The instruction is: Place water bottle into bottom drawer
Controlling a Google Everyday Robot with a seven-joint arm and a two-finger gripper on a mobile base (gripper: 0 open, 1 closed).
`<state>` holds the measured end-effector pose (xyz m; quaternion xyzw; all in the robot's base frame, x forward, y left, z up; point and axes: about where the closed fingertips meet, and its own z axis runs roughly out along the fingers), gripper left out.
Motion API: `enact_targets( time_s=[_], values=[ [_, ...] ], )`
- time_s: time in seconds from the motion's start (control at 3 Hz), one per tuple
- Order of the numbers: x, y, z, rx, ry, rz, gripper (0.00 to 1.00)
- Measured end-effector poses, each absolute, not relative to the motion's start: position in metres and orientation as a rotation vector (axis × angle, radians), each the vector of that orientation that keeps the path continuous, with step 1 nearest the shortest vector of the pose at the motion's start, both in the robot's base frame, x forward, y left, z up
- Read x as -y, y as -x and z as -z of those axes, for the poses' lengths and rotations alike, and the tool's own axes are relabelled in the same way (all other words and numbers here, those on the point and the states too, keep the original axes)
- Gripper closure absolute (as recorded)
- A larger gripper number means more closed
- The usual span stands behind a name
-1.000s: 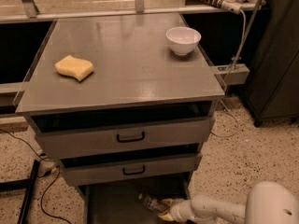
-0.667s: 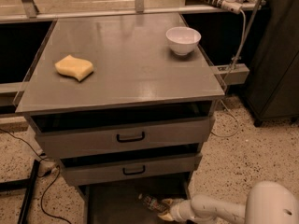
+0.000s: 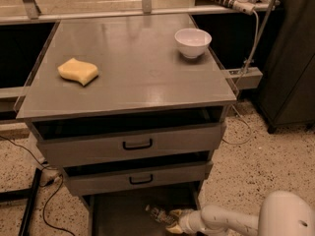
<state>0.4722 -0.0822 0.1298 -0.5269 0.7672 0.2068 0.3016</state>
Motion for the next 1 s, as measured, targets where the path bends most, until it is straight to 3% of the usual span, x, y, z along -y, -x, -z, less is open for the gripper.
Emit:
enact_targets(
  time_s=[0.33, 0.67, 1.0],
  values=[
    [0.0822, -0.4722, -0.1298, -2.035, 1.397, -0.549, 0.12],
    [0.0821, -0.4722, -0.1298, -2.035, 1.398, -0.549, 0.0],
    [0.0821, -0.4722, -0.1298, -2.035, 1.398, -0.549, 0.0]
  ],
)
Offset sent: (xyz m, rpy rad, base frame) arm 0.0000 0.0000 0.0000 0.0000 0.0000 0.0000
